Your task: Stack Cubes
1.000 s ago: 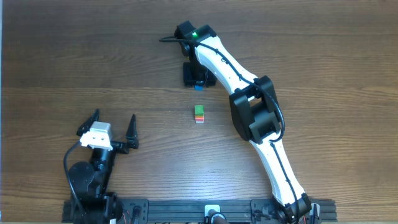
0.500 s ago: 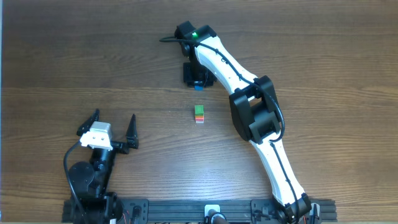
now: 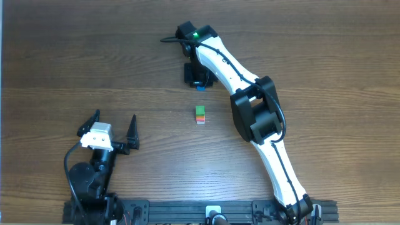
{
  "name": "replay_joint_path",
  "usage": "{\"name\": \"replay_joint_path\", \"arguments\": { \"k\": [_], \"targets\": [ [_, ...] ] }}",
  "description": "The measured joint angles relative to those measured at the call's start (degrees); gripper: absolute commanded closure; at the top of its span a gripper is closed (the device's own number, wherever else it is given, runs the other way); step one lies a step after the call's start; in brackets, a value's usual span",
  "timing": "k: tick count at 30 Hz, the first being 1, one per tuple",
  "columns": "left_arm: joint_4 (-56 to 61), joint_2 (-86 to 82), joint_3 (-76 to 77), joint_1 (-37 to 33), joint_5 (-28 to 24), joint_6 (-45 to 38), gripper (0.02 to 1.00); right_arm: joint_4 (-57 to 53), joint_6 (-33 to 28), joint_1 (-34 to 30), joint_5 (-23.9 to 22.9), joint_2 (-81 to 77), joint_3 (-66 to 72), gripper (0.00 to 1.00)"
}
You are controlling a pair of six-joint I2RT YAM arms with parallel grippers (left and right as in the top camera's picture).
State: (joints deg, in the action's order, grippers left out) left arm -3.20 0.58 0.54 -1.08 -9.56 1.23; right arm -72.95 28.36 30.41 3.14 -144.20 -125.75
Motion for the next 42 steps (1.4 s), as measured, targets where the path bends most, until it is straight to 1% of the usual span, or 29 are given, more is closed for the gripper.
{"name": "replay_joint_path", "arguments": {
  "k": [5, 13, 20, 26, 29, 32, 38, 42],
  "targets": [
    [0.0, 0.0, 0.0, 0.0, 0.0, 0.0, 0.018, -0.7, 0.04, 0.0, 0.0, 0.0, -0.02, 0.752],
    [0.0, 0.0, 0.0, 0.0, 0.0, 0.0, 0.02, -5.33, 0.02, 0.0, -0.02, -0.13, -2.62, 0.752],
    [0.0, 0.0, 0.0, 0.0, 0.0, 0.0, 0.018, -12.28, 0.02, 0.04, -0.5, -0.2, -11.74, 0.757],
    [0.0, 0.0, 0.0, 0.0, 0.0, 0.0, 0.018, -20.28, 0.02, 0.37, -2.25, -0.2, -20.87, 0.761],
    [0.0, 0.0, 0.0, 0.0, 0.0, 0.0, 0.018, -23.58, 0.0, 1.09, -3.39, -0.2, -25.7, 0.766],
    [0.0, 0.0, 0.0, 0.0, 0.0, 0.0, 0.018, -24.04, 0.0, 2.25, -3.96, 0.04, -27.54, 0.763],
    [0.0, 0.0, 0.0, 0.0, 0.0, 0.0, 0.018, -24.04, 0.02, 5.81, -5.09, 1.99, -27.54, 0.783],
    [0.0, 0.0, 0.0, 0.0, 0.0, 0.0, 0.018, -24.04, 0.15, 7.78, -6.19, 7.63, -23.93, 0.79]
  ]
}}
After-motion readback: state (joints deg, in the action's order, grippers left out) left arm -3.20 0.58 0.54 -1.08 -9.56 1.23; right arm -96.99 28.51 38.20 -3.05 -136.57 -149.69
